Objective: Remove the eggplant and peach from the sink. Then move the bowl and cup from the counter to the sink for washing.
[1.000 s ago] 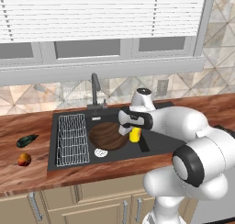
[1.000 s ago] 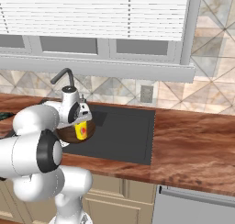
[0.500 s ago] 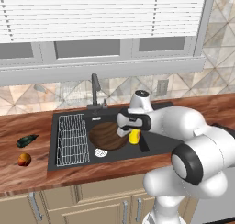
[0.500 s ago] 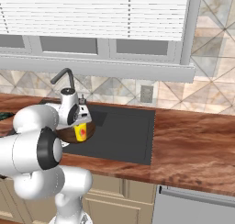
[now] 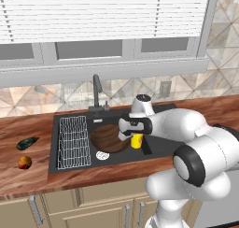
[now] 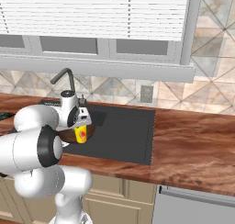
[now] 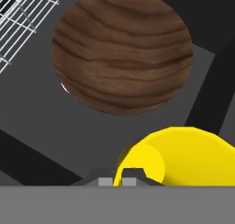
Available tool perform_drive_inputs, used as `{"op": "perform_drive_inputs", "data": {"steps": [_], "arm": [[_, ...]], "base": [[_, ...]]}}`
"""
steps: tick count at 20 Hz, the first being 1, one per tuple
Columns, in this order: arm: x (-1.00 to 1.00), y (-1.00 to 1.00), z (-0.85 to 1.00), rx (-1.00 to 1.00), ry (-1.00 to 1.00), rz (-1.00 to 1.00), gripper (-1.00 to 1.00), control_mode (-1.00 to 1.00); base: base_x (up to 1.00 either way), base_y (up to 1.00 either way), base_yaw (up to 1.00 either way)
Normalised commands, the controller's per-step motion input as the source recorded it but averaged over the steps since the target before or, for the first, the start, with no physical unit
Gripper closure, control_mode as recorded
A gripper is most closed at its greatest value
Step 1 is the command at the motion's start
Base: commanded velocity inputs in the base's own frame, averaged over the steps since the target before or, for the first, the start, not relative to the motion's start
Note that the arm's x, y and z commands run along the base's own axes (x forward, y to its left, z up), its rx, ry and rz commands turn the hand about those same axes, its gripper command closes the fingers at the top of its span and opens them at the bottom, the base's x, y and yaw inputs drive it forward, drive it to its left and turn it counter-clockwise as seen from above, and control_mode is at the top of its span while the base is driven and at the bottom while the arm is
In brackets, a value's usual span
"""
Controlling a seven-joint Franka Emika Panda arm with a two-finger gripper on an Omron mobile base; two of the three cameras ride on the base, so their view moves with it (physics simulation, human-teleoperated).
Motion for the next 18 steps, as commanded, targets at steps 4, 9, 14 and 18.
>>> {"op": "perform_drive_inputs", "data": {"steps": [4, 9, 14, 18], "arm": [[0.00, 0.01, -0.10, 0.00, 0.00, -0.04, 1.00, -1.00], [0.00, 0.01, -0.10, 0.00, 0.00, -0.04, 1.00, -1.00], [0.00, 0.01, -0.10, 0.00, -0.01, -0.04, 1.00, -1.00], [0.00, 0.01, -0.11, 0.00, -0.03, -0.04, 1.00, -1.00]], "base": [[0.00, 0.00, 0.00], [0.00, 0.00, 0.00], [0.00, 0.00, 0.00], [0.00, 0.00, 0.00]]}}
